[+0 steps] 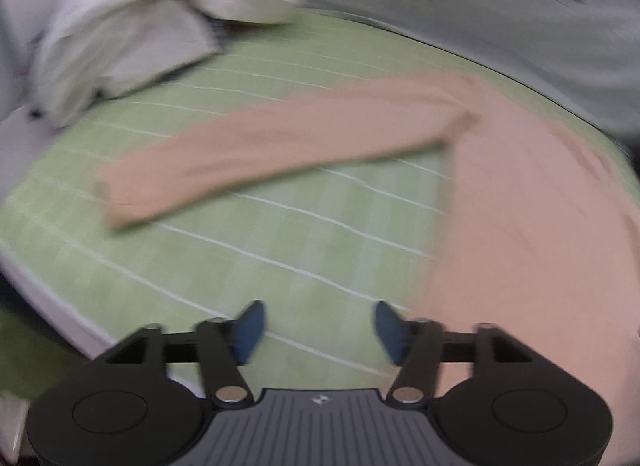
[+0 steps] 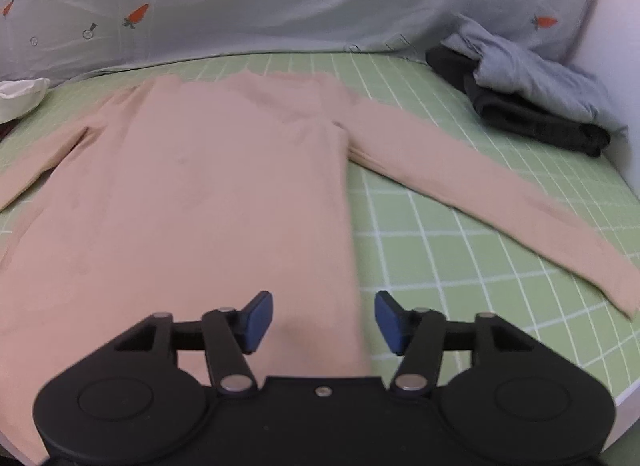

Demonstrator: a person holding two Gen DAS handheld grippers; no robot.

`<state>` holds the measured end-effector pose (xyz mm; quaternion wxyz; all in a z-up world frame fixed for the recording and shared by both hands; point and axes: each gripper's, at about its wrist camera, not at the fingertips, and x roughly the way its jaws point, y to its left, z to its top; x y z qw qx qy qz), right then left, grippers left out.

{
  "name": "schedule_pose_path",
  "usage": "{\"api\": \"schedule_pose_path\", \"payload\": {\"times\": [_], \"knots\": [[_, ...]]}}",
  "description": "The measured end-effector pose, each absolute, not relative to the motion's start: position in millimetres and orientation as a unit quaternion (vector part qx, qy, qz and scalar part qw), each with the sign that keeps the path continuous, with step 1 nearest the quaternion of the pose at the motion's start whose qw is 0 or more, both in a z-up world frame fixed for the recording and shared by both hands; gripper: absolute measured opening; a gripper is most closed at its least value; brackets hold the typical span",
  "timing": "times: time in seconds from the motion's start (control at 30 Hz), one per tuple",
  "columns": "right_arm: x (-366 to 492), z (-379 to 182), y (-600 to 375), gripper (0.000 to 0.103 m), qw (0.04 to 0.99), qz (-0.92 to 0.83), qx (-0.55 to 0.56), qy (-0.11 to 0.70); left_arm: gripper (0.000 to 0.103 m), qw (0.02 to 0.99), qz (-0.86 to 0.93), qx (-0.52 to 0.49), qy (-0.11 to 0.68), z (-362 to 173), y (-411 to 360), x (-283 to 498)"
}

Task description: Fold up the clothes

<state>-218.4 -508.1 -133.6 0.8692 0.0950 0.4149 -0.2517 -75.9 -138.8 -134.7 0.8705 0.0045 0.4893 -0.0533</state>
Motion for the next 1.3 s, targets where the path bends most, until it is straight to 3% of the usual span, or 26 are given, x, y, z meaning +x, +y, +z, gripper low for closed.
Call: {"api": "schedule_pose_path", "payload": {"times": [0.1,0.27,0.73,0.83,0.87,0.9,0.93,1.3], "knots": [[-206,-133,-497,0.092,0.872,-0.244,0.091,0.414,0.078,0.873,-0.012,-0.012,0.487,-133,-111,-57],[-184,-132,-477,0.101,0.876,-0.231,0.090,0.414,0.079,0.872,0.023,-0.028,0.488,-137,-76,-27],[-137,-146,-453,0.103,0.852,-0.256,0.135,0.437,0.080,0.872,0.045,-0.033,0.487,-152,-31,41],[-137,-147,-454,0.103,0.851,-0.258,0.143,0.435,0.065,0.877,0.031,-0.017,0.478,-152,-35,42],[-137,-147,-453,0.103,0.851,-0.257,0.143,0.435,0.048,0.880,0.025,-0.015,0.474,-151,-37,41],[-137,-147,-453,0.103,0.852,-0.257,0.142,0.434,0.021,0.881,0.022,-0.011,0.472,-150,-40,41],[-137,-148,-453,0.103,0.852,-0.256,0.141,0.434,0.007,0.881,0.023,-0.006,0.472,-149,-42,42],[-137,-149,-456,0.103,0.858,-0.250,0.135,0.427,0.007,0.875,0.087,-0.033,0.475,-144,-15,47]]}}
